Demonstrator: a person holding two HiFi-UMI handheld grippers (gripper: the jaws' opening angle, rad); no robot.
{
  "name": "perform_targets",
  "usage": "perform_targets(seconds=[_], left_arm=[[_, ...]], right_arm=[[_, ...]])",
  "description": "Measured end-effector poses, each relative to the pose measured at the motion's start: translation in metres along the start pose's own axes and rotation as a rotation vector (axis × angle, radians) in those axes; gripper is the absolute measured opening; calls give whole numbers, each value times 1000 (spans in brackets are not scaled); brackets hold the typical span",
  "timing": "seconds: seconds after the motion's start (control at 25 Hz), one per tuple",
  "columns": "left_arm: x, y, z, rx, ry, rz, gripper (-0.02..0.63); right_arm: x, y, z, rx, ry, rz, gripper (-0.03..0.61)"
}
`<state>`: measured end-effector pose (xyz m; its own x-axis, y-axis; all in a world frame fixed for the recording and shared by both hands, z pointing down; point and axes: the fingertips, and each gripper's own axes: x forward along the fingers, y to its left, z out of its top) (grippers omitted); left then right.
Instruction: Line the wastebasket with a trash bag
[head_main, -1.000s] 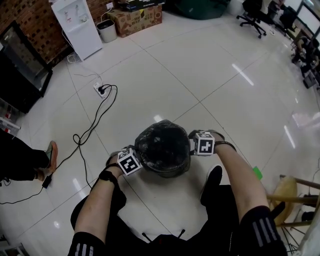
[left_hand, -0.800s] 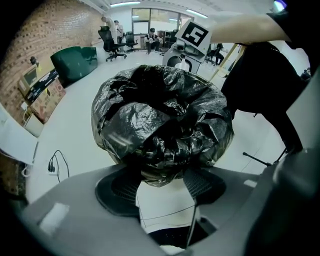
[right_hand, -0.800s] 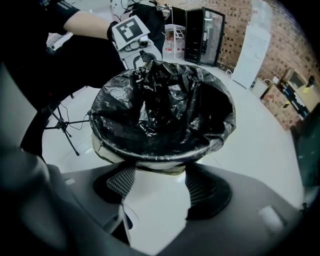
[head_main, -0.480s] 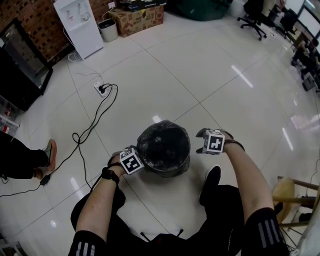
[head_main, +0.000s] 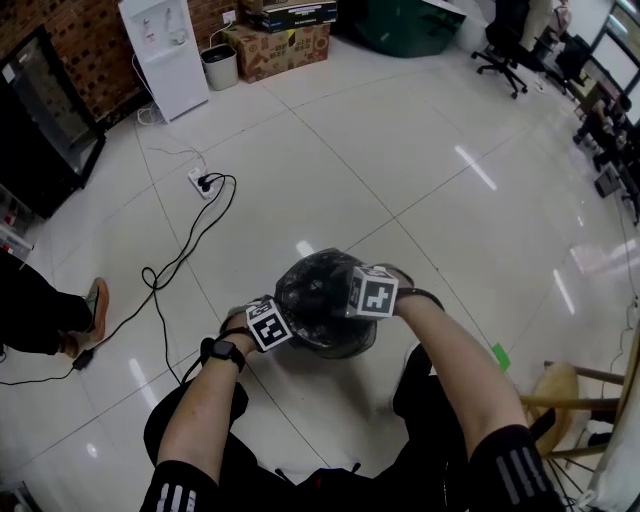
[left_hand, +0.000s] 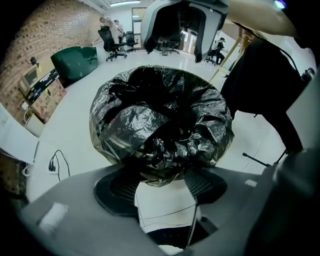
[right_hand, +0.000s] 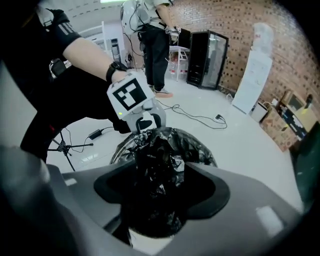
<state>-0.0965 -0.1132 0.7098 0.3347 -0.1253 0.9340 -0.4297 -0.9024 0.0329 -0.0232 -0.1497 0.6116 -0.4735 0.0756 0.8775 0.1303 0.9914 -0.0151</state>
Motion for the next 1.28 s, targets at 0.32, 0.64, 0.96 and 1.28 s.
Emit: perform_targets(seconds=[0.32,0.64,0.96,1.28], left_arm=[[-3,-3,2,-26,-16,-12,276],[0,-1,2,-33,-8,-27,283],[-1,-1,4,-34,5,-35,290],[0,1,3,-33,10,-30,291]], right_arm=[[93,2,-16,-20,130,50,321],[159,-1,-41,-5,197,72,328],[184,-11,-27,-35,152,17,327],[169,-17,-16,35,54,0,327]])
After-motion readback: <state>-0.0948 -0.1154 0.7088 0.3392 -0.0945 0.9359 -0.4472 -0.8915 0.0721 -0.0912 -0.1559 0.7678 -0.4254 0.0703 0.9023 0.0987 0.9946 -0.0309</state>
